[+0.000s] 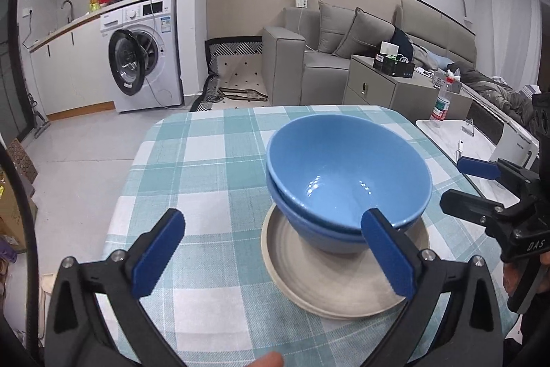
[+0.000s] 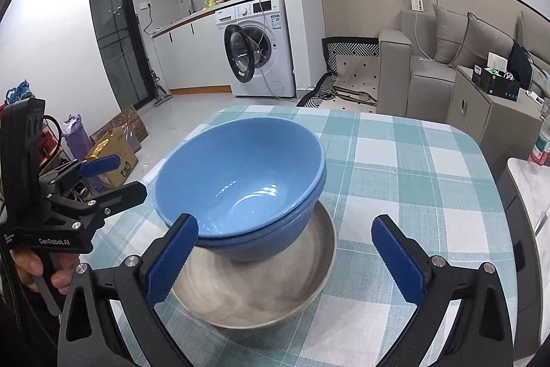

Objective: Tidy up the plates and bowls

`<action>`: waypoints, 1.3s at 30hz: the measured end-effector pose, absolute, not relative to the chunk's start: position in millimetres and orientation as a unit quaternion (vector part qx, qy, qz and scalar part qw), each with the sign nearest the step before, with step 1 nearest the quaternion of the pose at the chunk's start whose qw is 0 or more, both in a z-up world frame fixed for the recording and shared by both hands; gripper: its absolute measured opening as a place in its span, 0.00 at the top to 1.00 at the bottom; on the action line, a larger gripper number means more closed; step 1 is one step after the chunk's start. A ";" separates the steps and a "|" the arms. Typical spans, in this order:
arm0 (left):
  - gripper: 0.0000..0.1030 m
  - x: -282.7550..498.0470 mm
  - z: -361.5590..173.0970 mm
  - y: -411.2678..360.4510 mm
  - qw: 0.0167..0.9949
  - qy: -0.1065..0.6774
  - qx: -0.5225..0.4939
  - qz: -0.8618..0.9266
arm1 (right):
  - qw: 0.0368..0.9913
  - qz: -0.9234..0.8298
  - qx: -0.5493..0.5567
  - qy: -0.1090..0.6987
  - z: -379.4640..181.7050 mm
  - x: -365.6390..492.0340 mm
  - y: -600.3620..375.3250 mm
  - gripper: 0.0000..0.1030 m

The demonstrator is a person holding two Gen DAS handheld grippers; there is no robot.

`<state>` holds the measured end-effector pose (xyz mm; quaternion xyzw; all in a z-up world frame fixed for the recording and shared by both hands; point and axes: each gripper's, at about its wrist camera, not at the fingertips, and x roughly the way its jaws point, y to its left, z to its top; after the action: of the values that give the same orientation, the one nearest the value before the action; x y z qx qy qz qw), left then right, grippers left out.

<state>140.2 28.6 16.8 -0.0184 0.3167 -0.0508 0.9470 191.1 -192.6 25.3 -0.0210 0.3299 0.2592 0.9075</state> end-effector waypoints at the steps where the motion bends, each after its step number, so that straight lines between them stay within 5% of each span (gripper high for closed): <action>1: 0.00 136.9 15.6 28.8 0.948 0.315 -0.018 -0.051 | 0.909 0.261 -0.021 0.324 25.0 186.9 -193.4 0.00; 39: 0.00 64.5 -20.1 22.4 0.975 0.219 0.010 -0.032 | 0.935 0.277 -0.053 0.214 6.6 104.0 -208.5 0.00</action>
<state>64.5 22.4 -20.1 0.0098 0.2192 -0.0319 0.9751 104.0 -208.5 6.6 -0.0528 0.2138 0.2773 0.9352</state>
